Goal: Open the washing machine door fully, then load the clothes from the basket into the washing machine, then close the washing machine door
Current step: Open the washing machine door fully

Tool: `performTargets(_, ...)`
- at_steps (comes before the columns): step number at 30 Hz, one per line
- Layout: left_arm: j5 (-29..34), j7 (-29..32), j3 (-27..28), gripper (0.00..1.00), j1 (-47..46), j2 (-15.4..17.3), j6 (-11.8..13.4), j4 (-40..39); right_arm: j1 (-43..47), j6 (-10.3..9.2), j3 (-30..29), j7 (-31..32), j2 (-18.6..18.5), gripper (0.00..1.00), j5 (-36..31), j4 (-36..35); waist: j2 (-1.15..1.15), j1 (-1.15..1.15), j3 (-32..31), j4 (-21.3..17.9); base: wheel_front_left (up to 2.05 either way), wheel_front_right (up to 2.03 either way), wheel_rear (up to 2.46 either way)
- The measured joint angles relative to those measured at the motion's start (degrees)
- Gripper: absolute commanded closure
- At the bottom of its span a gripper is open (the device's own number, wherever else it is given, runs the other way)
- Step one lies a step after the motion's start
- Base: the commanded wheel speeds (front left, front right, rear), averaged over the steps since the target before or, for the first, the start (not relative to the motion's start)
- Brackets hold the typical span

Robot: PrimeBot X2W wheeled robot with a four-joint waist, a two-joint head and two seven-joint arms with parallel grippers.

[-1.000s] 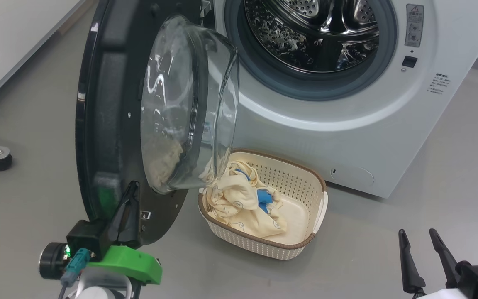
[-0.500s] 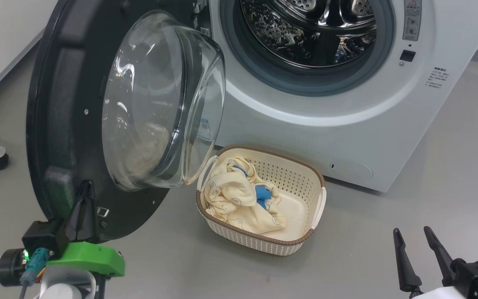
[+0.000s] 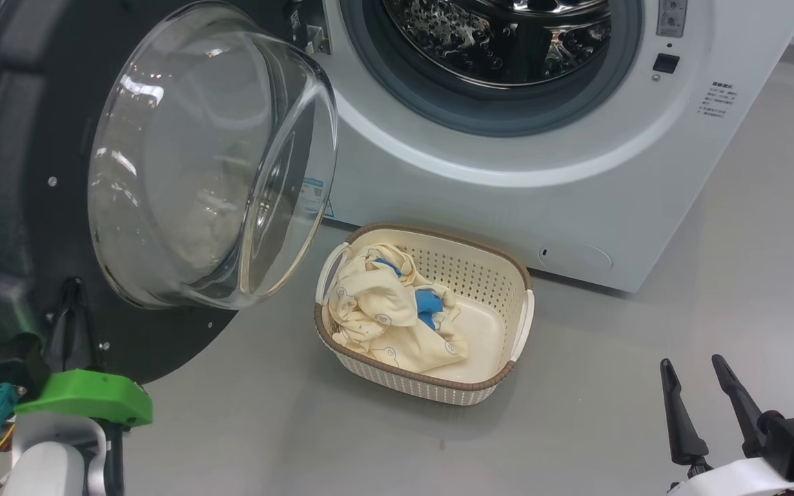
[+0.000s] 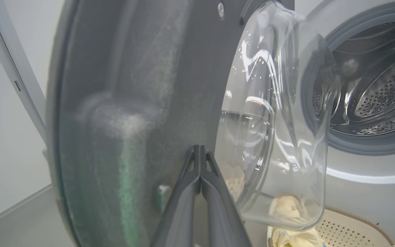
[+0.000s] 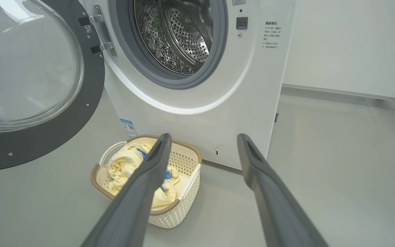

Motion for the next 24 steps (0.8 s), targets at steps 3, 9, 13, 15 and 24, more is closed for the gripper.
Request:
performTargets(3,-0.51,-0.19,1.11,1.00,-1.19,0.13,0.01,1.52,-0.16,0.02,-0.13,0.00,-0.25,0.00,0.00,-0.03,0.00,0.00,0.68,-0.26,0.00,0.00,0.00)
performTargets(9,-1.12,-0.67,3.14,1.00,-3.46,1.01,0.01,4.90,-1.29,0.03,-0.45,0.00,-0.42,0.00,0.00,-0.08,0.00,0.00,1.66,-0.70,0.00,0.00,0.00)
performTargets(13,-1.35,-0.80,4.67,1.00,-4.91,1.59,0.01,6.87,-1.29,0.07,-0.58,0.00,-0.44,0.00,0.00,-0.05,0.00,0.00,1.98,-0.85,0.00,0.00,0.00)
performTargets(15,-1.43,-0.93,4.97,1.00,-5.55,1.89,0.01,7.72,-1.29,0.22,-0.59,0.00,-0.44,0.00,0.00,-0.04,0.00,0.00,2.07,-0.88,0.00,0.00,0.00)
performTargets(24,-1.46,-1.98,6.56,1.00,-6.25,1.97,0.02,10.37,-2.25,0.26,-0.67,0.00,-0.43,0.00,0.00,-0.04,0.00,0.00,2.39,-1.16,0.00,0.00,0.00)
